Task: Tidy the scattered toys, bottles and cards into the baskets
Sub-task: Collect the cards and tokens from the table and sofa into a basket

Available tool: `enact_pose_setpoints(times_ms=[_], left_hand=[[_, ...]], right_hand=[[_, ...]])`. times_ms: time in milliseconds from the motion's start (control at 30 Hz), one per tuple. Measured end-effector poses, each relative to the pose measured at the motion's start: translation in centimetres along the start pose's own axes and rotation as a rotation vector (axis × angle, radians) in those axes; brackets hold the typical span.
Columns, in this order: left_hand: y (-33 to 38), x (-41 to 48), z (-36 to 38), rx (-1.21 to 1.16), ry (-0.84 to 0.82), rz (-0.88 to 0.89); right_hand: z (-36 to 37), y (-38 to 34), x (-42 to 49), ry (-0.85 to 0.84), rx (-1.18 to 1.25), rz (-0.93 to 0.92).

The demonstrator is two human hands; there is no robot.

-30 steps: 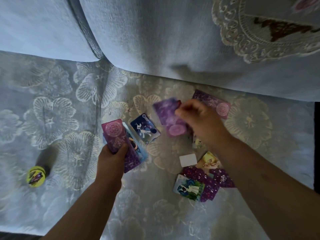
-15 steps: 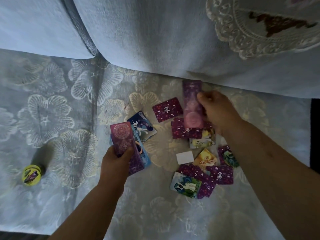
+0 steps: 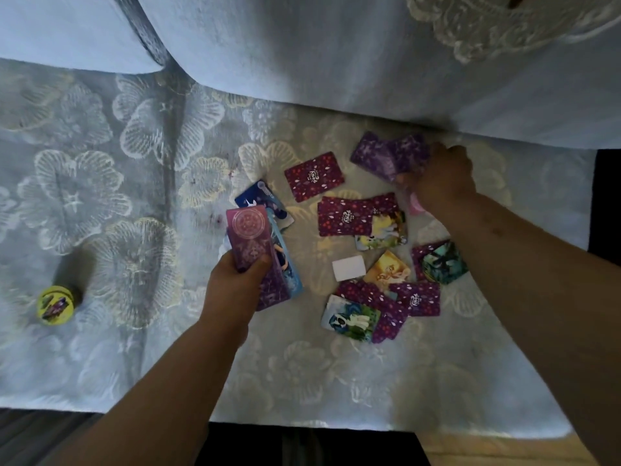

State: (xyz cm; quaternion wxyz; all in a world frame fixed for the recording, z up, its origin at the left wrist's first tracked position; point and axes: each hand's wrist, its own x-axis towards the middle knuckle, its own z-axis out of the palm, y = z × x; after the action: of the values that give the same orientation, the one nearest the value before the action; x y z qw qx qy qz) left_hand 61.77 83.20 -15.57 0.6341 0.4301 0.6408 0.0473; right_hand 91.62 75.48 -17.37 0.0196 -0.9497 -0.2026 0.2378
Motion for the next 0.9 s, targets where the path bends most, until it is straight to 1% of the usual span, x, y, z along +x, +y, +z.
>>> enact_pose_setpoints(times_ms=[33,67,100,133,167,200,267,300,367,433,500,567,633,700,800,833,900], left_hand=[[-0.1,-0.2,0.1,-0.010,-0.006,-0.008],[-0.2,-0.4,0.2,-0.019,-0.013,-0.016],[-0.2,-0.6,0.4,-0.022,-0.022,-0.027],[-0.3,-0.9,0.5,-0.024,-0.042,-0.041],[-0.5,-1.2,0.7,-0.039,-0.079,-0.055],[-0.6,-1.6,0.8,-0.085,-0.133,-0.074],[-0.7,-2.6,1.2,-0.214,-0.267,-0.136],[-0.8,-3.0,1.3,-0.241,-0.314,-0.157],[-1.4,-3.6,1.5,-0.189,-0.306,-0.143],[-2.3,-3.5,0.9,-0.094,-0.176,-0.113],[-3.6,-3.0,-0.2,0.090,-0.034,-0.048],[-4.8,-2.5,-1.7,0.371,0.070,0.034],[-5.6,-2.3,-3.0,0.592,0.133,0.067],[-6.0,-2.5,-3.7,0.656,0.189,0.103],[-5.4,-3.5,-3.6,0.692,0.339,0.148],[-5.2,-3.9,-3.5,0.691,0.356,0.200],[-4.6,-4.5,-3.0,0.673,0.337,0.314]], right_hand=[[-0.5,0.1,-0.7,0.063,-0.058,-0.032],[-0.9,0.1,-1.4,0.133,-0.035,-0.068],[-1.5,-0.3,-2.8,0.149,0.094,-0.060],[-1.8,-0.8,-4.5,0.131,0.282,-0.063],[-1.9,-1.6,-6.7,0.049,0.427,-0.061],[-1.6,-2.4,-9.1,-0.078,0.517,-0.059],[0.1,-3.7,-13.6,-0.341,0.479,-0.150],[1.4,-4.2,-15.6,-0.436,0.430,-0.198],[3.9,-4.2,-18.7,-0.515,0.369,-0.231],[5.4,-3.2,-20.2,-0.456,0.400,-0.204],[6.0,-1.1,-20.6,-0.297,0.387,-0.109],[6.6,1.4,-20.1,-0.157,0.239,-0.019],[7.4,3.0,-20.0,-0.112,0.055,-0.018],[8.2,3.4,-20.2,-0.113,-0.054,-0.091],[9.3,3.3,-20.7,-0.095,-0.131,-0.156],[9.4,3.2,-20.7,-0.078,-0.140,-0.163],[9.0,3.1,-20.9,-0.100,-0.146,-0.176]])
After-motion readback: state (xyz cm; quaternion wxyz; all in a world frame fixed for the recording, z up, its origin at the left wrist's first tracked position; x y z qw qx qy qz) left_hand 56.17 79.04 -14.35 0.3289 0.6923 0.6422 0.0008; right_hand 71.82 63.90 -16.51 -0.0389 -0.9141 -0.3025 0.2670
